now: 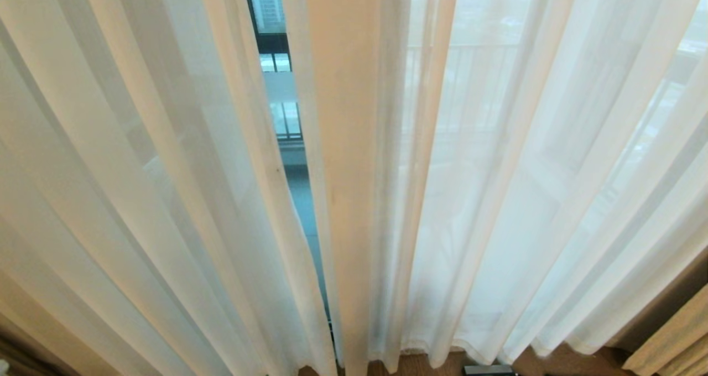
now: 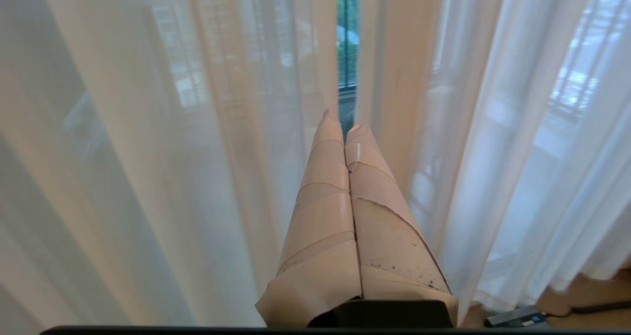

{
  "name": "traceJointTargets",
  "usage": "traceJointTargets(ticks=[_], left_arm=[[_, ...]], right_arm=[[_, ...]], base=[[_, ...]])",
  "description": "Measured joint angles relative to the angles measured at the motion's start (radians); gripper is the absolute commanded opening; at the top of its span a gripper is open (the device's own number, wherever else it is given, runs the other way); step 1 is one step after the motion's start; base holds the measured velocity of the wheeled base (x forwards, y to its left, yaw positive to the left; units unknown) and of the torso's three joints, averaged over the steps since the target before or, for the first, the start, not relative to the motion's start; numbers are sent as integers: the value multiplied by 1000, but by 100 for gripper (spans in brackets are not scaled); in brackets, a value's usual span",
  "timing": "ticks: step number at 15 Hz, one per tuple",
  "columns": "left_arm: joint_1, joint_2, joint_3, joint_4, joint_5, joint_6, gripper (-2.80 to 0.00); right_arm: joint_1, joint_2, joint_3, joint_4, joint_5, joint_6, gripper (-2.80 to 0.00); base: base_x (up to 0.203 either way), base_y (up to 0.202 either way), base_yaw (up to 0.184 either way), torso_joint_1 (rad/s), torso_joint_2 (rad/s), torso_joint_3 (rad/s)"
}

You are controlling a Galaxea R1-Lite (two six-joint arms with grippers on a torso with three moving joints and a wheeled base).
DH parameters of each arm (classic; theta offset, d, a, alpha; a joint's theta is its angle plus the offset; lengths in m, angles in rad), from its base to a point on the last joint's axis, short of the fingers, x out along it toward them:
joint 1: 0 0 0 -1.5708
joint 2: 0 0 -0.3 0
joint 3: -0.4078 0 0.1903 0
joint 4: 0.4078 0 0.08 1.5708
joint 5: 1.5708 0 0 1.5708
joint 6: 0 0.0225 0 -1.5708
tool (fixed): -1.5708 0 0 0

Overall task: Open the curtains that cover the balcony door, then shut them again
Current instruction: Pull the inner curtains open on both sides

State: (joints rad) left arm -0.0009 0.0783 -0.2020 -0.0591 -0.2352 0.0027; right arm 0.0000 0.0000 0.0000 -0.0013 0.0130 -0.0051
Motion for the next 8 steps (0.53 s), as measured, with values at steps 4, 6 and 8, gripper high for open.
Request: traceJointTargets(ticks=[4,6,8], left_arm=[[-55,167,-154,-21,-29,-5,-280],[-108,279,-226,-49,-31,-7,-280],[-157,409,-306,-78,-32,-10,-280]], right_arm=[[0,0,0,0,0,0,-280],[0,0,0,0,0,0,-280],[0,0,0,0,0,0,-280]], base=[[0,0,0,0,0,0],[0,0,0,0,0,0],[0,0,0,0,0,0]])
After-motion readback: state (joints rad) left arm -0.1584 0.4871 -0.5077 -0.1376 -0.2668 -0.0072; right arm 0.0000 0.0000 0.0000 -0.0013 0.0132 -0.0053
